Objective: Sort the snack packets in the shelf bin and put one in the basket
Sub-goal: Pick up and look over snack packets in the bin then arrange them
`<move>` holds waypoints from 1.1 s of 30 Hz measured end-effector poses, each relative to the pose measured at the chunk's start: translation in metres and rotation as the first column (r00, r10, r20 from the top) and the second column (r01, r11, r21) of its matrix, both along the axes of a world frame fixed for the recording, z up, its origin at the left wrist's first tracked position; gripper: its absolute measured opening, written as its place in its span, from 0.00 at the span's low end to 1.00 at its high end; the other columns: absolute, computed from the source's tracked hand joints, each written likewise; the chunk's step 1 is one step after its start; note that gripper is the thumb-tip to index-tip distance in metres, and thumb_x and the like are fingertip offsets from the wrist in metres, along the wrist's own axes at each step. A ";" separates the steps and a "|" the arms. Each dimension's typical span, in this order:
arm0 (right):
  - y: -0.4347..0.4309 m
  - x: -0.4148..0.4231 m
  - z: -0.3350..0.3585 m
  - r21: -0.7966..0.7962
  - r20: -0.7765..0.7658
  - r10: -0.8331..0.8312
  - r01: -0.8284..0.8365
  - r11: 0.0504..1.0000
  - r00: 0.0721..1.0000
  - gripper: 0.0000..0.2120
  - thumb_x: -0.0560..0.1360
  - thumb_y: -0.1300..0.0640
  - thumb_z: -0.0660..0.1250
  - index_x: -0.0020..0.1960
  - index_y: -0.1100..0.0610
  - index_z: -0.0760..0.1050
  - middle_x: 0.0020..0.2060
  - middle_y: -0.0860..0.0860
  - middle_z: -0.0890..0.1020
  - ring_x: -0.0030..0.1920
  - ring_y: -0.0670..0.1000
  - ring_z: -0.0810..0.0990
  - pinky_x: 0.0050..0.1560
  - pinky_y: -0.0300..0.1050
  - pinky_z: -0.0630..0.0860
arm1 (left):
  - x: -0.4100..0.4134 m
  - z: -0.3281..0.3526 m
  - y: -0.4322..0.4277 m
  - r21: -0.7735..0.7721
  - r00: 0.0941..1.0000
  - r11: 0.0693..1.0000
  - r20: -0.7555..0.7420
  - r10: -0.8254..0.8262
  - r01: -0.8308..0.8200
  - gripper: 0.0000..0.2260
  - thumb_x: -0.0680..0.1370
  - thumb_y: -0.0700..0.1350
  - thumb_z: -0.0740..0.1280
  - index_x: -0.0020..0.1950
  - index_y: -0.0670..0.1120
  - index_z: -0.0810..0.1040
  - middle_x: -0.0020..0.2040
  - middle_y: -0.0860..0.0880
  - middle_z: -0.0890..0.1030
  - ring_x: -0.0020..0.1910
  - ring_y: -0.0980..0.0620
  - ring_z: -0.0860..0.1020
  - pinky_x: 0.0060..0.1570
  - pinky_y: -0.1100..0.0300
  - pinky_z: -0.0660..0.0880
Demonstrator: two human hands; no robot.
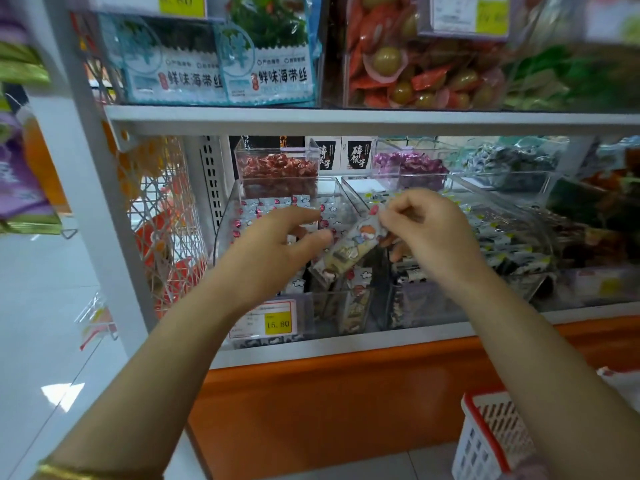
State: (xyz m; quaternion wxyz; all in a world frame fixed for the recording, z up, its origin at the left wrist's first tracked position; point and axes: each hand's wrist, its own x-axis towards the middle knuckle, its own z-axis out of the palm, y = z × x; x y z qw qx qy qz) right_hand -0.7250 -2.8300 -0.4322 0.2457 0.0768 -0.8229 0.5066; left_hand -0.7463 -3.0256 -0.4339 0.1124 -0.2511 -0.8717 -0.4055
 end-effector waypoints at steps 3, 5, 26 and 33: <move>0.004 0.007 -0.005 -0.299 0.037 0.087 -0.072 0.952 0.996 0.08 0.78 0.63 0.63 0.40 0.61 0.75 0.36 0.56 0.81 0.30 0.47 0.80 0.29 0.37 0.76 | 0.009 -0.004 0.001 -0.006 0.996 0.998 0.064 -0.060 0.060 0.20 0.76 0.52 0.63 0.68 0.51 0.70 0.52 0.58 0.75 0.47 0.66 0.74 0.38 0.75 0.71; 0.004 0.011 -0.008 -0.461 0.055 0.148 -0.106 0.881 0.987 0.09 0.77 0.65 0.62 0.40 0.62 0.76 0.32 0.54 0.81 0.29 0.47 0.80 0.30 0.37 0.77 | 0.010 -0.008 0.000 0.077 0.985 0.994 0.147 -0.090 0.079 0.19 0.77 0.48 0.64 0.67 0.49 0.71 0.51 0.58 0.78 0.44 0.68 0.76 0.37 0.79 0.70; -0.001 0.004 -0.027 -0.840 0.195 0.420 -0.070 0.538 0.886 0.06 0.64 0.58 0.70 0.39 0.59 0.81 0.31 0.52 0.77 0.27 0.45 0.77 0.26 0.35 0.75 | 0.001 -0.017 -0.011 0.801 0.796 0.567 0.465 -0.386 -0.193 0.06 0.68 0.45 0.67 0.38 0.42 0.78 0.29 0.49 0.78 0.26 0.58 0.75 0.26 0.69 0.74; -0.005 0.004 -0.023 -0.937 0.100 0.540 -0.103 0.334 0.836 0.05 0.65 0.64 0.66 0.32 0.61 0.81 0.27 0.52 0.78 0.26 0.44 0.78 0.26 0.33 0.76 | -0.001 -0.016 -0.012 0.753 0.773 0.557 0.568 -0.283 -0.350 0.11 0.75 0.42 0.66 0.32 0.46 0.75 0.25 0.52 0.73 0.22 0.59 0.70 0.20 0.69 0.69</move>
